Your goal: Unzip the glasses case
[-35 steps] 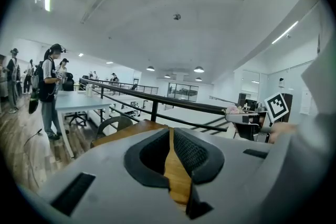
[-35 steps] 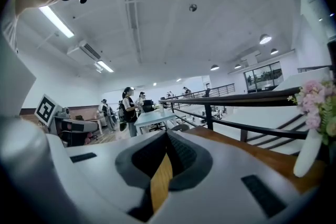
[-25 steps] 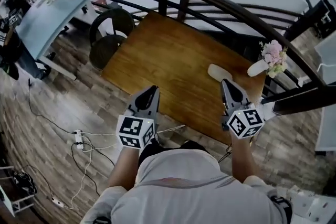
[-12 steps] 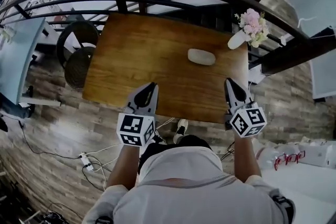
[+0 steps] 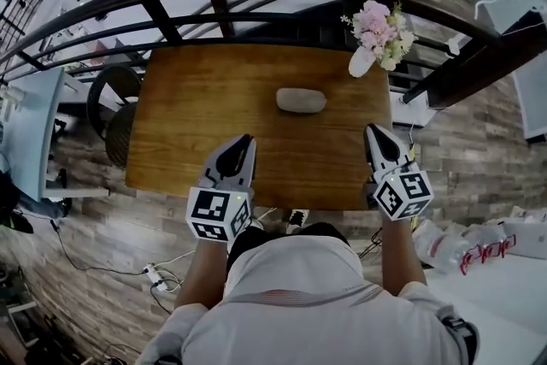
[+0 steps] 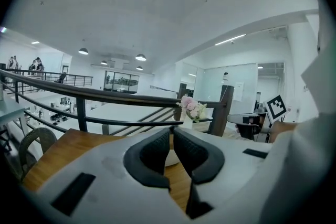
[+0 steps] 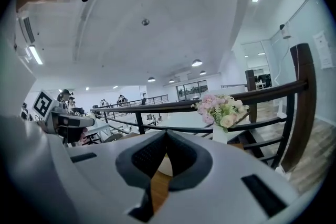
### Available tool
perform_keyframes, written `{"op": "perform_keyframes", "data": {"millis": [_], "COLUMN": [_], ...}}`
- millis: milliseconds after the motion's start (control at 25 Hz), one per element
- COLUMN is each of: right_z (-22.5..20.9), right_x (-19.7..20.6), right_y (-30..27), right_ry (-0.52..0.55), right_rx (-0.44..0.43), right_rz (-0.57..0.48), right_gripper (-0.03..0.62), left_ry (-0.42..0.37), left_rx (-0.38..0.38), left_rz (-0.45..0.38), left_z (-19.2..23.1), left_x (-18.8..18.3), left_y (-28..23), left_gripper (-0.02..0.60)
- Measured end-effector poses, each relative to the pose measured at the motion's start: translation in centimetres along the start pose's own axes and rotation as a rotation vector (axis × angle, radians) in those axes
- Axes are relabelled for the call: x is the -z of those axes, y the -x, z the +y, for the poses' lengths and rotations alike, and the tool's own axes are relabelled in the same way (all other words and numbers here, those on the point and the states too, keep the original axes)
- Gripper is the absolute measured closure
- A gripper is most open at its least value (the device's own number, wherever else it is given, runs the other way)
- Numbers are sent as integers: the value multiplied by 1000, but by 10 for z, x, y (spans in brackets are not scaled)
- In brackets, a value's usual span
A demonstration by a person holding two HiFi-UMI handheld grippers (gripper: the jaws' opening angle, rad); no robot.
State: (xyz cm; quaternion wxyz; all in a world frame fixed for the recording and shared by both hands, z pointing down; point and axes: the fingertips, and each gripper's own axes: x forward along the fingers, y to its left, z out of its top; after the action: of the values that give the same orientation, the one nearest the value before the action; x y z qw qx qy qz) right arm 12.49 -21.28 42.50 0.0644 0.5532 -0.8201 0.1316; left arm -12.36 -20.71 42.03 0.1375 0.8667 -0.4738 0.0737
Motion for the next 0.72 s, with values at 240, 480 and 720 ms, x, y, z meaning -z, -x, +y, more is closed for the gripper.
{"op": "perform_keyframes", "data": {"millis": [240,480,720], "right_z": [-30,-29,-25], "right_x": [22,26,21], "right_y": [-8,-25,-51], "right_ry": [-31,-2,1], "right_rx": [-25,-49,-45], "right_rz": [19,60,67], "right_gripper": [543,543,543], "left_ry": [-9,12,13], "left_rx": [-25,-21,9], "left_rz": [36,69,96], "left_z": [-9,0,14], "left_x": [2,10,14], "left_y": [-23,-35,-52], "left_gripper": [549,549,549]}}
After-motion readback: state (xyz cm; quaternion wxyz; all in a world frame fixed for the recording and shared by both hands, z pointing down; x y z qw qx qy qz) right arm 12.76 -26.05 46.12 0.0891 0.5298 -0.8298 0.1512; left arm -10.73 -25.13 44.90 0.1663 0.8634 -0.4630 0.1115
